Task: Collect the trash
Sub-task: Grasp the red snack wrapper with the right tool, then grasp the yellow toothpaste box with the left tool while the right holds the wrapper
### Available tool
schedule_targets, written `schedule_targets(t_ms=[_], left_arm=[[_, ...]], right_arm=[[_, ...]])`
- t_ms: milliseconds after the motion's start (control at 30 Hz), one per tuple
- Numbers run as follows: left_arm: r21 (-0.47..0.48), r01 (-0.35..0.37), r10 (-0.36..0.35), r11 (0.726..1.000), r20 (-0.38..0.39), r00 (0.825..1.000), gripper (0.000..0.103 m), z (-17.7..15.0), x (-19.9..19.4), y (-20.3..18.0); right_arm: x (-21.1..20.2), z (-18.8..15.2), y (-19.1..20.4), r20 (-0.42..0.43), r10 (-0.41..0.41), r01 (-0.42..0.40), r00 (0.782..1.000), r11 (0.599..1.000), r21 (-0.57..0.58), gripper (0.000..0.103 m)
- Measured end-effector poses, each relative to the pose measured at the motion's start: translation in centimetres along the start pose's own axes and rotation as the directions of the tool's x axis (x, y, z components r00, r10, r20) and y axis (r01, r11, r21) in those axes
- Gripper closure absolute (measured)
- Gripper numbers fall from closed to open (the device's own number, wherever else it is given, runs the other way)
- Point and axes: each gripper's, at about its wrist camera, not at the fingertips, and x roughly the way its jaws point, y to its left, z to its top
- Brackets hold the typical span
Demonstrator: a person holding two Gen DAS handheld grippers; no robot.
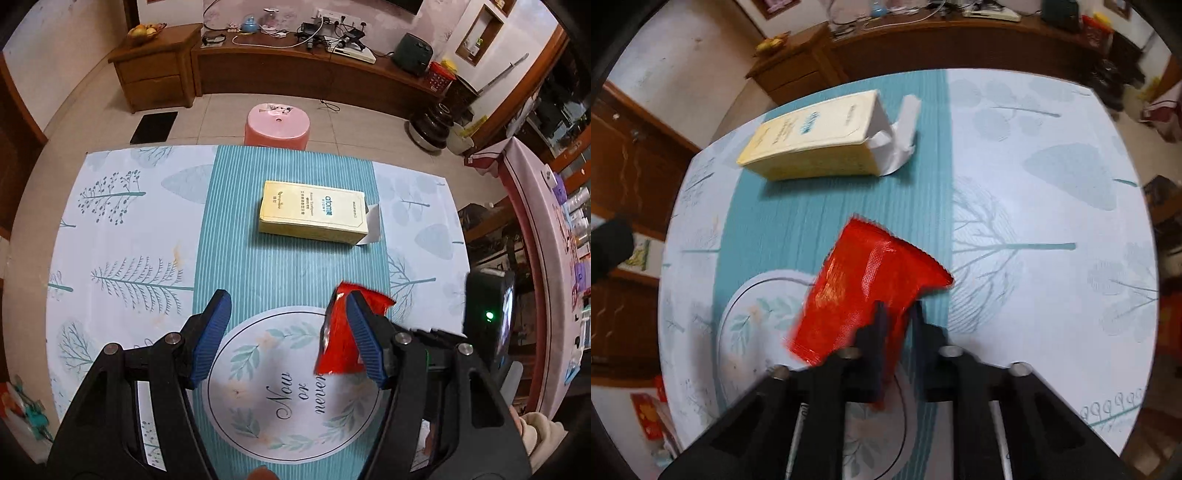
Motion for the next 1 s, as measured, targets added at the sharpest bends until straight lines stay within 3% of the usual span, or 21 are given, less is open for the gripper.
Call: schedule_targets(t_ms=[133,233,400,467,567,633,733,900,1000], left_arm=[[-0.037,0.007,-0.007,0.999,0.008,1.000,0.041,0.5,-0.5,0.0],[-0.078,0.006,-0.004,0.997,0.019,1.000,0.041,0.9,-0.6,0.2],[-0.158,-0.005,0.010,0.988,0.030,1.000,0.041,1.4,-0.4,0.6],[-0.189,-0.014,0.022,0.982,0.039,0.999,0.041,1.7,-0.2,0.9],[-0.258,-0.019,0.034,0.966,0.054,0.998,0.041,1.7,0.3,1.5],[-0.309,-0.014,0.033,0.951,0.058,0.998,0.041,1.6,0.9,2.0],[-0.357,-0.008,0.029,0.934,0.053,0.998,0.041,1.4,1.8,2.5],[-0.387,-0.008,0.023,0.922,0.034,0.999,0.041,1.4,3.5,3.1],[-0.393,-0.014,0.026,0.919,0.026,0.999,0.041,1.6,4.4,3.5]], right_arm=[[-3.1,0.0,0.2,0.063,0.008,-0.005,0.998,0.998,-0.059,0.100],[-7.4,1.2,0.3,0.163,-0.034,0.053,0.986,0.992,-0.115,0.100],[-11.4,4.5,-0.7,0.343,-0.196,0.237,0.919,0.968,-0.082,0.100],[-11.4,6.2,-1.0,0.409,-0.278,0.327,0.869,0.943,-0.054,0.100],[-10.4,8.3,-1.6,0.463,-0.340,0.391,0.819,0.920,-0.015,0.100],[-9.7,9.5,-2.2,0.477,-0.338,0.385,0.811,0.923,0.001,0.100],[-7.5,11.1,-2.2,0.493,-0.317,0.372,0.810,0.928,-0.014,0.100],[-2.7,13.0,0.5,0.495,-0.214,0.320,0.842,0.937,-0.138,0.100],[0.3,13.9,2.1,0.443,-0.097,0.226,0.891,0.942,-0.250,0.100]])
